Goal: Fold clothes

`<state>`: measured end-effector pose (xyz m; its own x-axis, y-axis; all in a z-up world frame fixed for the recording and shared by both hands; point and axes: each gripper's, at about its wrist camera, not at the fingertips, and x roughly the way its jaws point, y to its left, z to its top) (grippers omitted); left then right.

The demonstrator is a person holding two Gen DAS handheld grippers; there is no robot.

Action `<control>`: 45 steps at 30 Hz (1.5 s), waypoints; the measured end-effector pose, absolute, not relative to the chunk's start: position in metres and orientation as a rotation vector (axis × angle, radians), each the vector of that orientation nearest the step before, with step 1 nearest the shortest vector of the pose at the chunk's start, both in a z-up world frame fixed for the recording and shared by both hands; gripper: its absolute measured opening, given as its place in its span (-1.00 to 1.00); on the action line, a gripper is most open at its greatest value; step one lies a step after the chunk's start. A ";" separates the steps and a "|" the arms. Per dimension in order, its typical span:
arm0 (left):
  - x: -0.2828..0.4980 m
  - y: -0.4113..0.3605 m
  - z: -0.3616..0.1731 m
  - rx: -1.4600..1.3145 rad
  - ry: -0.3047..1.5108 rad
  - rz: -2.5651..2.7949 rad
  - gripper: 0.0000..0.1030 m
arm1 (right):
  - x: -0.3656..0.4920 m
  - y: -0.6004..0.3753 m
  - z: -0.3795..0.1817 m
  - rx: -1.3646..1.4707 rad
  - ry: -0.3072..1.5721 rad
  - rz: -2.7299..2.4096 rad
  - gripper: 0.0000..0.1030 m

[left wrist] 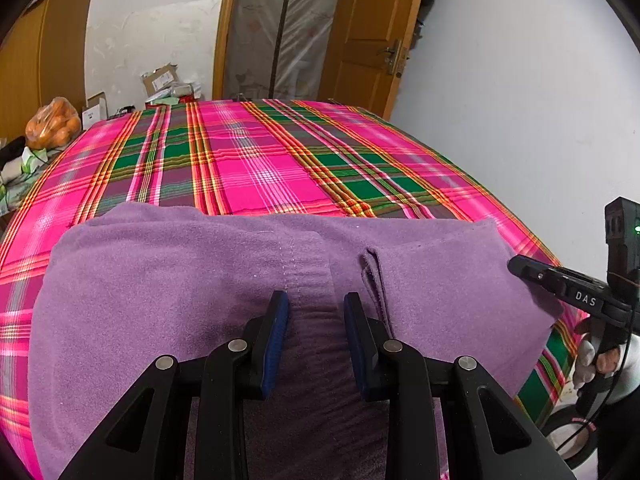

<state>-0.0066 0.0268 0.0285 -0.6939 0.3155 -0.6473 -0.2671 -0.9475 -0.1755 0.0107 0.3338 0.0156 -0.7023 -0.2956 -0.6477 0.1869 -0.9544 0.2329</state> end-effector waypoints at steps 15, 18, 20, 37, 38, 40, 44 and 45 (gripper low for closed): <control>0.022 0.013 0.049 -0.929 -0.082 2.721 -0.42 | 0.042 0.307 0.033 0.927 -0.124 -2.667 -0.66; 0.022 0.002 0.045 -0.957 -0.096 2.760 -0.42 | 0.045 0.283 0.034 0.891 -0.077 -2.607 -0.66; 0.021 -0.002 0.035 -1.005 -0.110 2.750 -0.42 | 0.044 0.266 0.029 0.900 -0.020 -2.574 -0.66; 0.048 -0.004 0.021 -0.988 -0.095 2.689 -0.41 | 0.044 0.275 0.015 0.986 -0.053 -2.554 -0.69; 0.049 -0.004 0.022 -0.987 -0.101 2.688 -0.41 | 0.044 0.278 0.016 0.988 -0.053 -2.558 -0.69; 0.049 -0.004 0.023 -0.986 -0.112 2.684 -0.42 | 0.045 0.283 0.018 0.993 -0.052 -2.566 -0.69; 0.050 -0.001 0.022 -0.988 -0.112 2.687 -0.42 | 0.043 0.310 0.016 1.024 -0.161 -2.595 -0.69; 0.050 0.000 0.021 -0.989 -0.109 2.689 -0.42 | 0.043 0.317 0.015 1.032 -0.198 -2.592 -0.69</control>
